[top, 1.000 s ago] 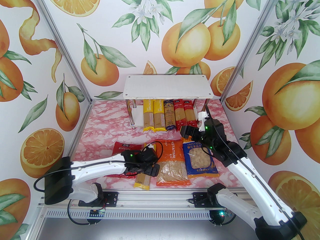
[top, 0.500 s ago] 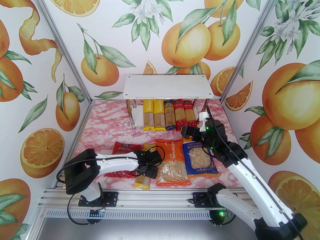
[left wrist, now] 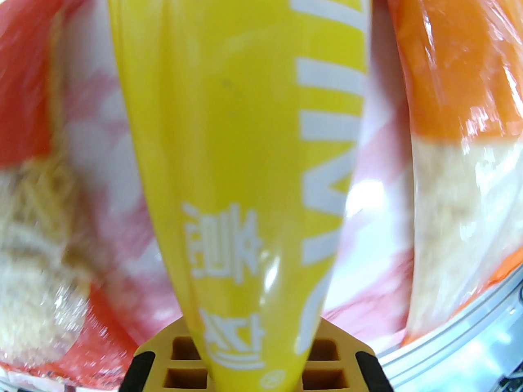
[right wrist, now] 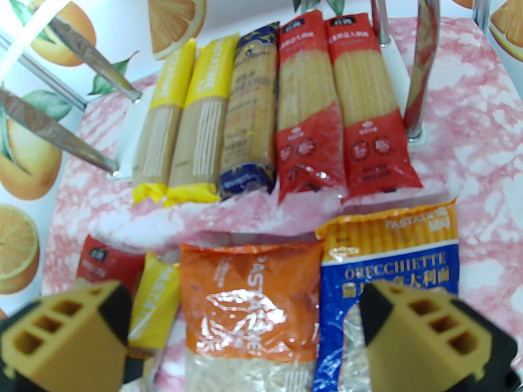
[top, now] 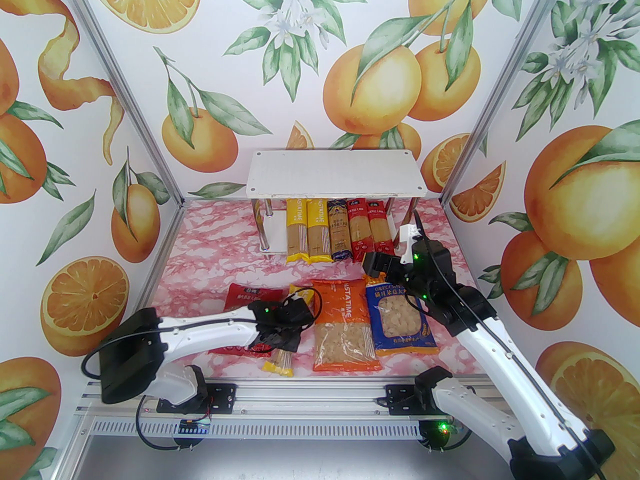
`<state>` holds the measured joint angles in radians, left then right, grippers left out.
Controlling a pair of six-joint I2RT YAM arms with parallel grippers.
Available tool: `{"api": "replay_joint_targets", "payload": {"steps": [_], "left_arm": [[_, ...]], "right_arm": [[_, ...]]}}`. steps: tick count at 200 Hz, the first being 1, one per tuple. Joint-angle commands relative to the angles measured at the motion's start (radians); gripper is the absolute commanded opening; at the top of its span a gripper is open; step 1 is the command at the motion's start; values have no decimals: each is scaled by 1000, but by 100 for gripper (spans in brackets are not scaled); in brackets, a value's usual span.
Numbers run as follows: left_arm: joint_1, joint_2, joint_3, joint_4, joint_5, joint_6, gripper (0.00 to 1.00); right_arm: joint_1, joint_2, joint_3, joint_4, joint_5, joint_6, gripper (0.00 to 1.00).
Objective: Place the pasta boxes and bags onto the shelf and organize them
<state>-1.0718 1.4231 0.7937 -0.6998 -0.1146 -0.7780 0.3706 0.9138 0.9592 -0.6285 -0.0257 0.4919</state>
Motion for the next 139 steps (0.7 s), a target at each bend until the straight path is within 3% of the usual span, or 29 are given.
{"api": "replay_joint_targets", "payload": {"steps": [1, 81, 139], "left_arm": [[27, -139, 17, 11, -76, 29, 0], [112, -374, 155, -124, -89, 77, 0], [341, -293, 240, 57, 75, 233, 0]], "right_arm": [[-8, -9, -13, 8, 26, -5, 98], [-7, 45, 25, 26, 16, -1, 98], [-6, 103, 68, 30, -17, -7, 97]]}}
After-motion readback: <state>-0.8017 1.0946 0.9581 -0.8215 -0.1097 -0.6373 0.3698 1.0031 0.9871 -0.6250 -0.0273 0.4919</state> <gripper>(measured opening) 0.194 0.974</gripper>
